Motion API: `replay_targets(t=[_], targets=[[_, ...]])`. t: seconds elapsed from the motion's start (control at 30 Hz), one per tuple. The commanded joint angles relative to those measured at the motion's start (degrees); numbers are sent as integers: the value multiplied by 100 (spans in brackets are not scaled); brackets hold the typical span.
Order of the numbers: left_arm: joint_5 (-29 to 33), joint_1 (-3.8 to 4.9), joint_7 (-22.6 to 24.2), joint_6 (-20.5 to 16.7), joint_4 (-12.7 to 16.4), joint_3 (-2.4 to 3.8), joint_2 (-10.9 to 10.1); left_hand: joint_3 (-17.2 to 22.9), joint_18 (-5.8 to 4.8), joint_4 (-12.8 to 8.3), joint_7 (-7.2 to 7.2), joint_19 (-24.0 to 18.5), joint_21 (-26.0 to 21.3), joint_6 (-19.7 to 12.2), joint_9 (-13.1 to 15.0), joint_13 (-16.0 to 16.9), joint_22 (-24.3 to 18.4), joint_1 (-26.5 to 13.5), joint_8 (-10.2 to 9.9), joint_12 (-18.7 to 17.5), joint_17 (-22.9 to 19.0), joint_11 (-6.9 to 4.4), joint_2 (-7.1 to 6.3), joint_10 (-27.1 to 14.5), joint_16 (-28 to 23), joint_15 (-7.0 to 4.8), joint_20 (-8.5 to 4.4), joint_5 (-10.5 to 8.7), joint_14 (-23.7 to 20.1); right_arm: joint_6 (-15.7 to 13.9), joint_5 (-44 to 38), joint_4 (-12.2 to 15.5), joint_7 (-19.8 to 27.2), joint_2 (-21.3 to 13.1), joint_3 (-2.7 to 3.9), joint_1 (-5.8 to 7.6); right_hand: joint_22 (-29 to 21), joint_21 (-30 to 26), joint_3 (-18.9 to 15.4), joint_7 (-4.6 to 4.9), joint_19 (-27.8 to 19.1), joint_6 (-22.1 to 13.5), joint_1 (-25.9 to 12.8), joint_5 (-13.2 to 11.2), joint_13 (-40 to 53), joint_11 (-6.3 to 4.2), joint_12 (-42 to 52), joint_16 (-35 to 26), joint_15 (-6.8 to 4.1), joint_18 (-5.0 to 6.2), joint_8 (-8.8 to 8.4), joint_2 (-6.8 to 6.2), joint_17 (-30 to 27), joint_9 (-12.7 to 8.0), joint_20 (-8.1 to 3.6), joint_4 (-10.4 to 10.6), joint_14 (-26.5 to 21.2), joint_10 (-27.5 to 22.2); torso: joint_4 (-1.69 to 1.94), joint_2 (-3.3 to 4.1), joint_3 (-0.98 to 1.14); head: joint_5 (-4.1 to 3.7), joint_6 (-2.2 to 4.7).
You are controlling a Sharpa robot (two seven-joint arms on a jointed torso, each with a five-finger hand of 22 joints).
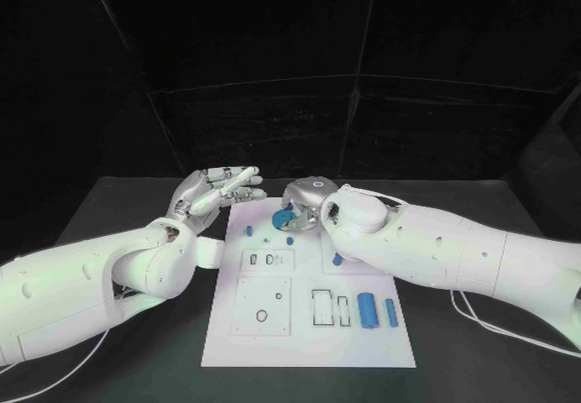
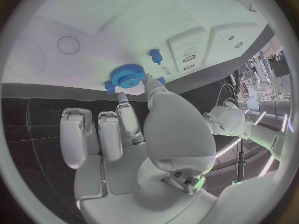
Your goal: Assemble the parts on the task board
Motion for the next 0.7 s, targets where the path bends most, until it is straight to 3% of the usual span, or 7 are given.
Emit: replay_targets(t=[0.03, 0.13, 0.37, 0.5, 0.63, 0.7], targets=[[-30, 9, 19, 57, 6, 5, 3, 6, 81, -36, 25, 46, -22, 44, -6, -7, -9, 58, -19, -25, 6, 16, 19, 23, -39, -8, -6, 19, -35, 99, 52, -2, 16, 4, 2, 13, 938, 9, -64, 5, 150, 12, -133, 88, 10, 21, -8, 3, 34, -81, -30, 34, 1071, 16, 36, 179, 502, -8, 9, 1, -1, -3, 1], [-30, 9, 18, 52, 6, 5, 0, 6, 81, -36, 25, 46, -22, 44, -6, -7, -9, 58, -19, -25, 6, 16, 19, 23, -39, -8, -6, 19, -35, 191, 111, -1, 23, 0, 2, 13, 946, 12, -191, -10, 156, 98, -301, 264, 39, 11, 17, 6, 29, -82, -14, 116, 1080, 26, 36, 389, 503, 10, 4, 0, -1, 1, 1], [-30, 9, 16, 52, 6, 5, 1, 6, 81, -36, 25, 46, -22, 44, -6, -7, -9, 58, -19, -25, 6, 16, 19, 23, -39, -8, -6, 19, -35, 194, 217, 11, 14, -30, 2, 13, 956, 14, -453, -37, 162, 196, -495, 750, 96, -12, 61, 9, 8, -84, -20, 259, 1088, 24, 17, 658, 505, 45, 3, 0, 1, -4, 12], [-30, 9, 17, 56, 2, 5, -5, 6, 81, -36, 25, 46, -22, 44, -6, -7, -9, 58, -19, -25, 6, 16, 19, 23, -39, -8, -6, 19, -35, -364, 273, 118, 50, -177, 2, 13, 979, 23, -519, -51, 180, 239, -417, 955, 166, -27, 118, 13, -5, -89, -21, 357, 1099, 23, 6, 656, 507, 99, 8, -3, 3, -11, 27], [-30, 9, 18, 58, -4, 5, -29, 6, 81, -36, 25, 46, -22, 44, -6, -7, -9, 58, -19, -25, 6, 16, 19, 23, -39, -8, -6, 19, -35, -1052, 627, 414, 364, -561, 2, 12, 978, 22, -554, -35, 179, 172, -182, 990, 185, -18, 130, 11, -1, -89, -68, 326, 1095, 7, 3, 525, 506, 112, -8, -10, 6, -16, 57], [-30, 9, 19, 57, -3, 5, -46, 6, 81, -36, 25, 46, -22, 44, -6, -7, -9, 58, -19, -25, 6, 16, 19, 23, -39, -8, -6, 19, -35, -1212, 975, 610, 642, -845, 2, 14, 927, 1, -555, -24, 137, 142, -10, 932, 170, -10, 112, -6, 7, -76, -72, 330, 1050, 7, 9, 428, 496, 94, -20, -19, 1, -33, 75]])
